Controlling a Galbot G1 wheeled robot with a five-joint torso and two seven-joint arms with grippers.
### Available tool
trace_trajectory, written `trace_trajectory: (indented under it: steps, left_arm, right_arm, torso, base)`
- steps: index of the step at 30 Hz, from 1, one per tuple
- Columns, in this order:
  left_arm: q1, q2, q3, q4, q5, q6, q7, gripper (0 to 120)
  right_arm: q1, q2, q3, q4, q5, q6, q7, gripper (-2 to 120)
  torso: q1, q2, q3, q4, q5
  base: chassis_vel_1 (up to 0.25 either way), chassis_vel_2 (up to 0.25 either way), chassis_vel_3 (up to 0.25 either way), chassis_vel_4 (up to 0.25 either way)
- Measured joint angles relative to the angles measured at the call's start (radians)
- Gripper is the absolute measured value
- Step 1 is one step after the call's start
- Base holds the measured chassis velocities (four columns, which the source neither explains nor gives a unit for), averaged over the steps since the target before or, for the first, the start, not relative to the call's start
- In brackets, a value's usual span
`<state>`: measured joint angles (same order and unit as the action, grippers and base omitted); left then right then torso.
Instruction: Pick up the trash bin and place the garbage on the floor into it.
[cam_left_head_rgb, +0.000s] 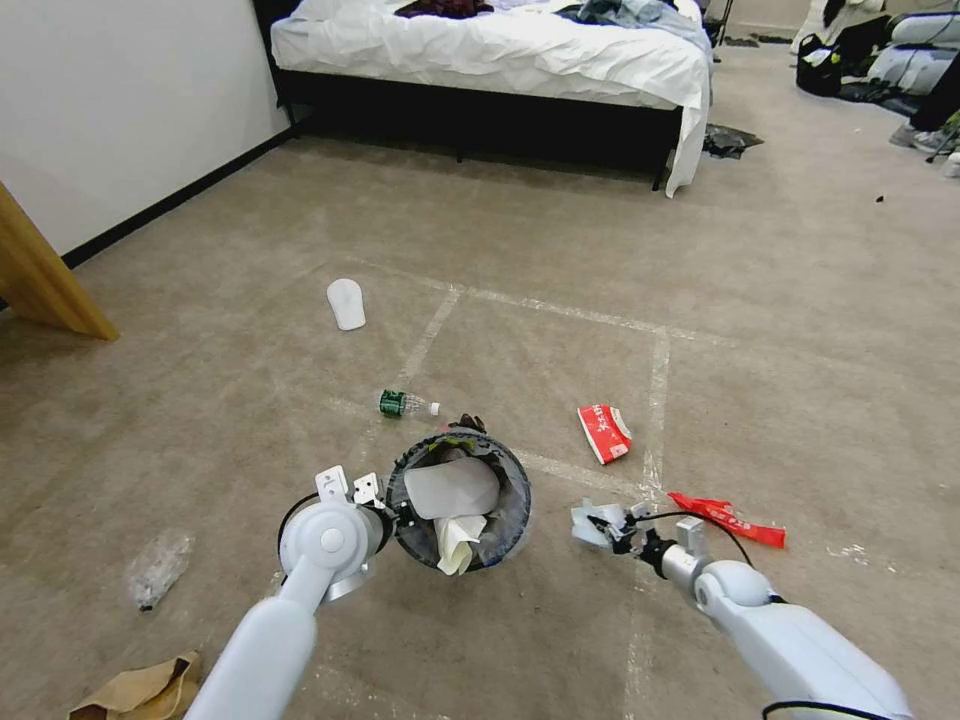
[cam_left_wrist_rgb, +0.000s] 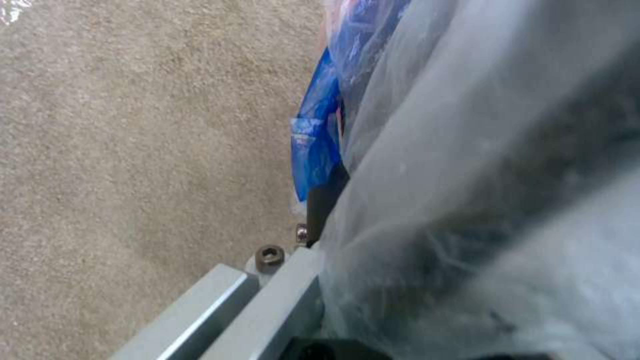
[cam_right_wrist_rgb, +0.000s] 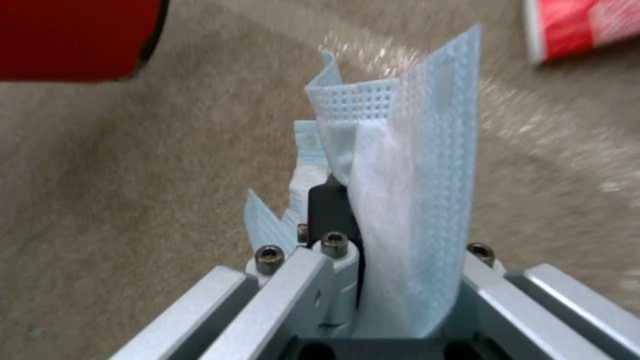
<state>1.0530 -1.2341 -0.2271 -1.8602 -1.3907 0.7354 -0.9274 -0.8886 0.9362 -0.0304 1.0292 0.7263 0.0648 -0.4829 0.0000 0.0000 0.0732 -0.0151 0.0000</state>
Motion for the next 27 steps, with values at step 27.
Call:
trace_trajectory:
  steps: [27]
  left_arm:
    - [-0.052, 0.174, -0.008, -0.265, -0.631, 0.000, -0.383, 0]
  right_arm:
    - [-0.137, -0.336, 0.185, 0.740, 0.253, 0.067, -0.013, 0]
  torso:
    - [0.000, 0.000, 0.000, 0.0001, -0.0003]
  base:
    - [0.000, 0.000, 0.000, 0.000]
